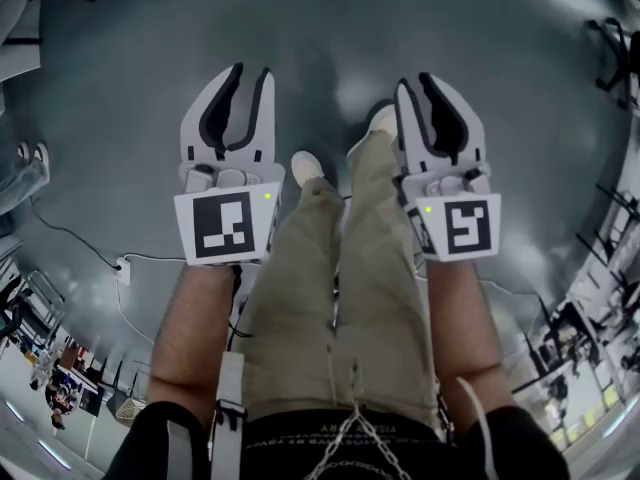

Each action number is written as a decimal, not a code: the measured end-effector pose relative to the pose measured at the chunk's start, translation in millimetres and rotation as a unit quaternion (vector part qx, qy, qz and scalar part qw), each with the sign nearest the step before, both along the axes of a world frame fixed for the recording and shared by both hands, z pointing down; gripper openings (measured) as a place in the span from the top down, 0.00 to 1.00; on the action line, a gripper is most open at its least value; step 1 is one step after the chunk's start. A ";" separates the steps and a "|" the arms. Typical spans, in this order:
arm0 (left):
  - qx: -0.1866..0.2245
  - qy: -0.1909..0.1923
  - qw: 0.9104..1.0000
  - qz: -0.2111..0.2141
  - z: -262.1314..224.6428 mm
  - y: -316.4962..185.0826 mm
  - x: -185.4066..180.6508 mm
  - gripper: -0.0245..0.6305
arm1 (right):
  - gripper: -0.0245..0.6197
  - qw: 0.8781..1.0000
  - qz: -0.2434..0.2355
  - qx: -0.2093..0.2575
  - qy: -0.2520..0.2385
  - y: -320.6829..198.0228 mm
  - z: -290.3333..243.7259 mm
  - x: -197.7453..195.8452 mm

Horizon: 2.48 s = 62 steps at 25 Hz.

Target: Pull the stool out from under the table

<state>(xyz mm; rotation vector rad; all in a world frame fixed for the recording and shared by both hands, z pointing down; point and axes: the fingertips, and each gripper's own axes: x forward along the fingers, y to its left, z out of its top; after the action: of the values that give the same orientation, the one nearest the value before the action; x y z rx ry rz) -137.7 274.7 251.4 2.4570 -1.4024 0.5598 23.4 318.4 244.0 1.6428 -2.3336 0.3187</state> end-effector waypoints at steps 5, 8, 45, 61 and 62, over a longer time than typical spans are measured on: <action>-0.013 -0.018 1.000 -0.015 11.4 -6.2 -12.7 0.77 | 0.69 1.000 -0.005 -0.010 -0.008 -13.1 19.9 -2.5; -0.017 -0.032 0.999 -0.018 16.9 -13.4 -13.5 0.75 | 0.67 1.000 -0.004 -0.019 -0.011 -24.3 28.6 8.6; -0.022 -0.033 0.995 -0.093 10.9 -122.8 44.8 0.72 | 0.64 0.991 -0.121 -0.044 -0.029 -139.0 23.9 57.0; -0.022 -0.017 0.997 -0.070 25.0 -158.3 40.5 0.72 | 0.64 0.995 -0.083 -0.056 -0.029 -179.8 26.7 48.3; -0.025 -0.013 0.997 -0.068 23.9 -162.7 38.9 0.72 | 0.64 0.995 -0.077 -0.055 -0.031 -184.5 25.8 46.3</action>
<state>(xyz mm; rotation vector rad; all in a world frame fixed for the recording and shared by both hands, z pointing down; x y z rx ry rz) -98.7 112.0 275.3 2.3035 -1.5316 0.5898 69.7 133.9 269.8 1.4111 -2.4237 0.4629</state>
